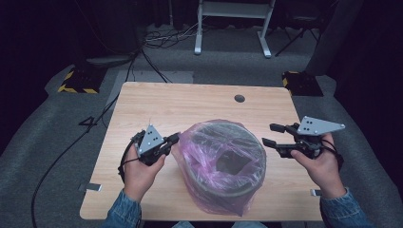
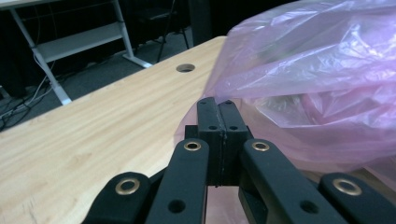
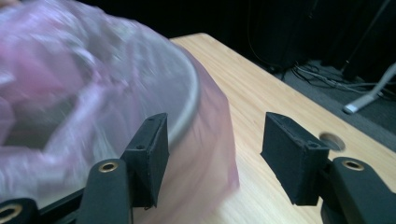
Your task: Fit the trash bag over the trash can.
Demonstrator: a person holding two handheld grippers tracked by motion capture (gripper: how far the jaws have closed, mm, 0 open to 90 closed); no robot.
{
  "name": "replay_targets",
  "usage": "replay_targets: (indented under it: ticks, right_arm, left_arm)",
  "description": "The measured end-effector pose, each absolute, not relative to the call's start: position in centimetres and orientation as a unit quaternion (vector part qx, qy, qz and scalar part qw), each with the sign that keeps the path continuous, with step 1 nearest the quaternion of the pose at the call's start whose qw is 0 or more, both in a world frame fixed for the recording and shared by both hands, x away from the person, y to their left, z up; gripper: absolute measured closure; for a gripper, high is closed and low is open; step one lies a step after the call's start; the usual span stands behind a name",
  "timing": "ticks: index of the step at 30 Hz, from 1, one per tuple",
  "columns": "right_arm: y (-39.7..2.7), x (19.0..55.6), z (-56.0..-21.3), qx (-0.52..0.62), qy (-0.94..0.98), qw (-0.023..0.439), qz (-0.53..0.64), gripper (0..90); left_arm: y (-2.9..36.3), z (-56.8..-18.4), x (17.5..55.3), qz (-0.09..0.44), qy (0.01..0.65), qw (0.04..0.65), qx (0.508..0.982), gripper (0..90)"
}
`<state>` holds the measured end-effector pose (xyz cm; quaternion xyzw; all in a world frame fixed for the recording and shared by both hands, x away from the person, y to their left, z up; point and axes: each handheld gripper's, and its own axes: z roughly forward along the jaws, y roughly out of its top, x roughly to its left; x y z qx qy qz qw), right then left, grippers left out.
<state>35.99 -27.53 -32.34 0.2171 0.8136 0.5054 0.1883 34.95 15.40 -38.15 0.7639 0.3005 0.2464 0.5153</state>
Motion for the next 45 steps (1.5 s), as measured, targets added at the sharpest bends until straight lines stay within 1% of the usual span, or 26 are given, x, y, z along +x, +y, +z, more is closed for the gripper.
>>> replay_targets:
  ticks: [1,4,5,7,8,9,10,11,12,13,14,15,18,19,21,24,27,30,33,37,41,45]
  right_arm:
    - [-27.1,36.1,-32.2,0.215,0.813,0.184,0.509,41.1]
    - [-25.8,36.5,-31.9,0.205,0.817,0.176,0.509,40.9]
    - [-25.3,36.7,-32.0,0.203,0.819,0.171,0.509,40.9]
    - [-24.4,37.1,-32.1,0.2,0.823,0.164,0.506,41.6]
    - [-24.0,37.3,-32.3,0.2,0.826,0.159,0.503,43.5]
    - [-23.7,37.5,-32.5,0.204,0.828,0.154,0.499,45.9]
    - [-23.4,37.8,-32.7,0.208,0.831,0.151,0.493,47.9]
    - [-23.2,38.1,-32.9,0.212,0.835,0.145,0.487,52.9]
    - [-23.1,38.3,-33.1,0.212,0.838,0.137,0.483,61.4]
    - [-23.1,38.6,-33.4,0.214,0.842,0.128,0.479,66.3]
    - [-23.1,38.7,-33.5,0.217,0.842,0.131,0.476,71.0]
    - [-23.1,38.8,-33.5,0.218,0.841,0.133,0.476,72.5]
    - [-23.6,38.7,-33.1,0.222,0.828,0.139,0.496,81.9]
    - [-23.6,38.7,-33.0,0.222,0.826,0.141,0.499,82.8]
    - [-23.6,38.6,-32.7,0.217,0.824,0.143,0.503,90.0]
    - [-23.5,38.6,-32.4,0.216,0.83,0.148,0.493,90.0]
    - [-24.0,38.8,-32.2,0.226,0.824,0.163,0.493,90.0]
    - [-24.9,39.7,-32.9,0.245,0.824,0.176,0.479,90.0]
    - [-25.7,40.8,-35.1,0.27,0.833,0.163,0.455,90.0]
    - [-26.3,41.4,-39.1,0.295,0.844,0.129,0.429,90.0]
    - [-26.7,40.8,-42.9,0.31,0.853,0.094,0.409,90.0]
    - [-27.0,39.8,-45.5,0.315,0.864,0.08,0.386,90.0]
  left_arm:
    - [15.2,-38.1,35.4,0.247,0.301,0.516,0.763,89.7]
    - [14.6,-37.9,36.1,0.24,0.299,0.527,0.759,85.0]
    - [14.4,-38.0,36.1,0.241,0.298,0.528,0.758,82.5]
    - [14.3,-38.3,35.9,0.236,0.3,0.53,0.757,81.5]
    - [14.4,-38.5,35.7,0.234,0.305,0.529,0.757,79.9]
    - [14.6,-38.7,35.5,0.235,0.309,0.528,0.755,76.4]
    - [14.9,-38.8,35.2,0.237,0.315,0.529,0.752,70.5]
    - [15.1,-39.0,35.0,0.238,0.321,0.529,0.748,64.7]
    - [15.5,-39.0,34.6,0.237,0.325,0.53,0.746,61.6]
    - [15.8,-39.1,34.3,0.238,0.328,0.532,0.743,57.6]
    - [16.0,-39.1,34.0,0.238,0.33,0.533,0.742,54.7]
    - [16.2,-39.1,33.6,0.24,0.332,0.534,0.739,53.3]
    - [17.0,-39.2,32.5,0.241,0.336,0.535,0.737,51.2]
    - [17.1,-39.2,32.2,0.24,0.337,0.536,0.736,51.2]
    - [17.4,-39.4,31.7,0.239,0.337,0.536,0.736,51.3]
    - [17.5,-39.7,30.8,0.233,0.337,0.54,0.735,51.6]
    - [17.3,-40.0,30.2,0.224,0.332,0.541,0.739,52.0]
    - [16.5,-40.6,29.8,0.206,0.321,0.54,0.75,51.7]
    - [15.6,-41.3,29.5,0.19,0.31,0.541,0.759,50.1]
    - [14.9,-41.8,29.1,0.179,0.3,0.538,0.767,46.8]
    - [14.9,-42.2,28.9,0.176,0.301,0.536,0.769,45.9]
    - [15.1,-42.3,28.9,0.177,0.306,0.536,0.767,45.8]
